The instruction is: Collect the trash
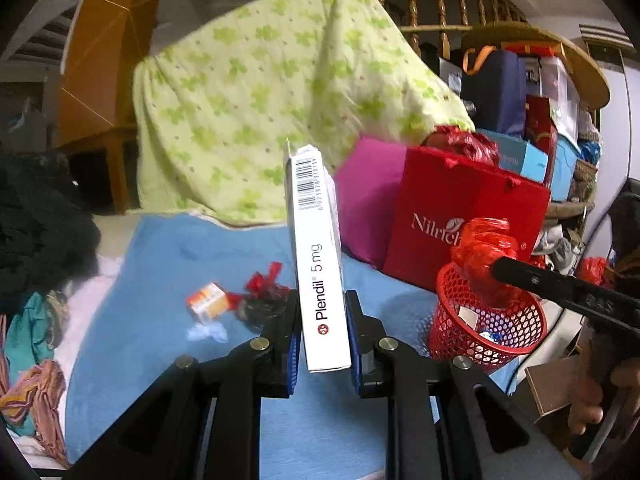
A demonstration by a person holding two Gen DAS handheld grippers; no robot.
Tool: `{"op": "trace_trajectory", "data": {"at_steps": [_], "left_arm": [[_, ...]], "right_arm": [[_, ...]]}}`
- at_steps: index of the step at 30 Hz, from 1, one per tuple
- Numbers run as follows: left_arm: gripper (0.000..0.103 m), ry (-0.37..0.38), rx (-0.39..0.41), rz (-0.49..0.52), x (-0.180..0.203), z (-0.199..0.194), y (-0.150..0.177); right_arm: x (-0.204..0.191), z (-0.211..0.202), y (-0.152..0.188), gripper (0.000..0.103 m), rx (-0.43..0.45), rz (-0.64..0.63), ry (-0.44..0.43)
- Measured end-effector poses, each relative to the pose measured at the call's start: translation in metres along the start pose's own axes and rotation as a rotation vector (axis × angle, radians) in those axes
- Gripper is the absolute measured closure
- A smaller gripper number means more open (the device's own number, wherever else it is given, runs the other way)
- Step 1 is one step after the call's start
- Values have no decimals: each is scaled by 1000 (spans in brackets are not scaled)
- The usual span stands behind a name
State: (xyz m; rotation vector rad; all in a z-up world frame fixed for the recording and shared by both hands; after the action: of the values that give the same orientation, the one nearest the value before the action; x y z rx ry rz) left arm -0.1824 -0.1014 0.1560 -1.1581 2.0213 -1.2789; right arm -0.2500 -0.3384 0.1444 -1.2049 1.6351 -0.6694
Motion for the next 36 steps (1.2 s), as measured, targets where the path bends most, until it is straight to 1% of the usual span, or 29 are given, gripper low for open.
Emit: {"op": "trace_trajectory", "data": {"at_steps": [3, 9, 13, 17, 21, 24, 28, 36], "left_arm": [[82, -5, 34, -14, -12, -20, 4], [82, -47, 106, -43, -39, -55, 9], [82, -74, 133, -60, -52, -68, 10], [82, -90, 129, -71, -60, -68, 13], [82, -98, 115, -78, -61, -64, 14], [82, -100, 102, -74, -58, -59, 14], [82, -100, 91, -59, -50, -54, 14], [82, -86, 54, 2, -19, -38, 12]], "right_arm": [[-25, 4, -6, 51, -10, -19, -26], [-82, 10, -13, 51, -14, -94, -71], [-111, 14, -14, 51, -14, -132, -99], [-126, 19, -9, 50, -26, -159, -122], [-127, 20, -5, 50, -33, -166, -125], [-118, 18, -6, 50, -28, -151, -124], [-102, 9, -6, 50, -13, -123, -113], [-59, 0, -5, 50, 9, -49, -104]]}}
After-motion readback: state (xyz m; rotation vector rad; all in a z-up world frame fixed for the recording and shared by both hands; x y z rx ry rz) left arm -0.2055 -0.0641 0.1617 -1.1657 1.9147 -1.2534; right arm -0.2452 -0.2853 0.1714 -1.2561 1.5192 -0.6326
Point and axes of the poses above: each gripper's, at about its wrist camera, not at the fingertips, and z roughly the way its jaws point, x to its right, y to its underside, the point moved 1 cm from there along z, roughly the way its jaws point, and after that the axes turned 1 degree about -x, right-handed, at the moved point
